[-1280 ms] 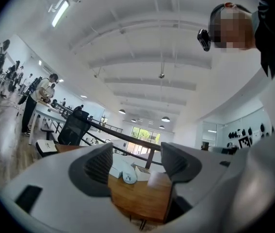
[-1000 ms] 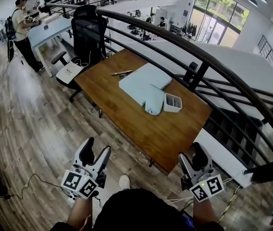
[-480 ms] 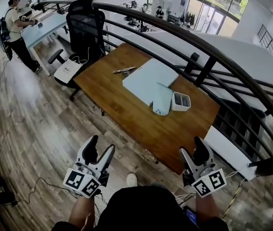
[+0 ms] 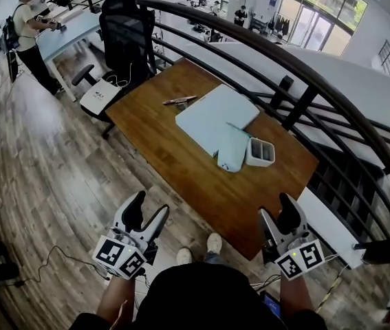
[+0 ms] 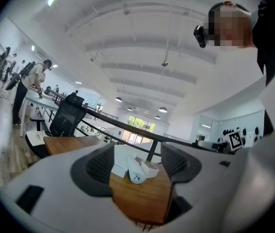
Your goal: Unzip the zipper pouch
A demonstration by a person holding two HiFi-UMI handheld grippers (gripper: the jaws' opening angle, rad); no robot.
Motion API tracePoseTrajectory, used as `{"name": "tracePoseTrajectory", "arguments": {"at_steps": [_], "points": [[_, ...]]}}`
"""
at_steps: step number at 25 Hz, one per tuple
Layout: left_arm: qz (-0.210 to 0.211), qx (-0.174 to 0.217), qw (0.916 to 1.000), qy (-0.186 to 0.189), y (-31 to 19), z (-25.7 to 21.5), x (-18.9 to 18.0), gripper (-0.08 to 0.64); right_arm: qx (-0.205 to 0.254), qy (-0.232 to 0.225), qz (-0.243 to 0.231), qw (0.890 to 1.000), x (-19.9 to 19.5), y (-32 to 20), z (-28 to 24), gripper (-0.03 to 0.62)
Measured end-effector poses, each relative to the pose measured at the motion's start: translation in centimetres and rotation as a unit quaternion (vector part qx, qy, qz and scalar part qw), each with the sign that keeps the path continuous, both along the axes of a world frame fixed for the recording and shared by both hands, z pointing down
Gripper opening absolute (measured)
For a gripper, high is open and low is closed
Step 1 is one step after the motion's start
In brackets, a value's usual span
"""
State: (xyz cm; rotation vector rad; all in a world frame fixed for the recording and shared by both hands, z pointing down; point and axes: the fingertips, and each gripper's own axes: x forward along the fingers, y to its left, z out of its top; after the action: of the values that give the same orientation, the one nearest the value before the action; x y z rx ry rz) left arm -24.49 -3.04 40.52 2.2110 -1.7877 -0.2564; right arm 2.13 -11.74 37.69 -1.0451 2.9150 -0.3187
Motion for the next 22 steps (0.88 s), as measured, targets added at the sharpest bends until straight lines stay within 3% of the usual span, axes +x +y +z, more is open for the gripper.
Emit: {"name": "tracePoseTrajectory", "arguments": {"at_steps": [12,22], "points": [[-0.014,0.005,0.9998,-0.012,-8.1,-0.6,4.2,0.304,0.007,-0.026,-0.028,0.999,2.8,-8.4,-0.3,0.287],[0.011,-0.027,0.9995,-0.012,-15.0,1.1,7.2,0.302,-0.032,-0.036,-0.039,0.998,4.6,-11.9,1.6,0.278]]}}
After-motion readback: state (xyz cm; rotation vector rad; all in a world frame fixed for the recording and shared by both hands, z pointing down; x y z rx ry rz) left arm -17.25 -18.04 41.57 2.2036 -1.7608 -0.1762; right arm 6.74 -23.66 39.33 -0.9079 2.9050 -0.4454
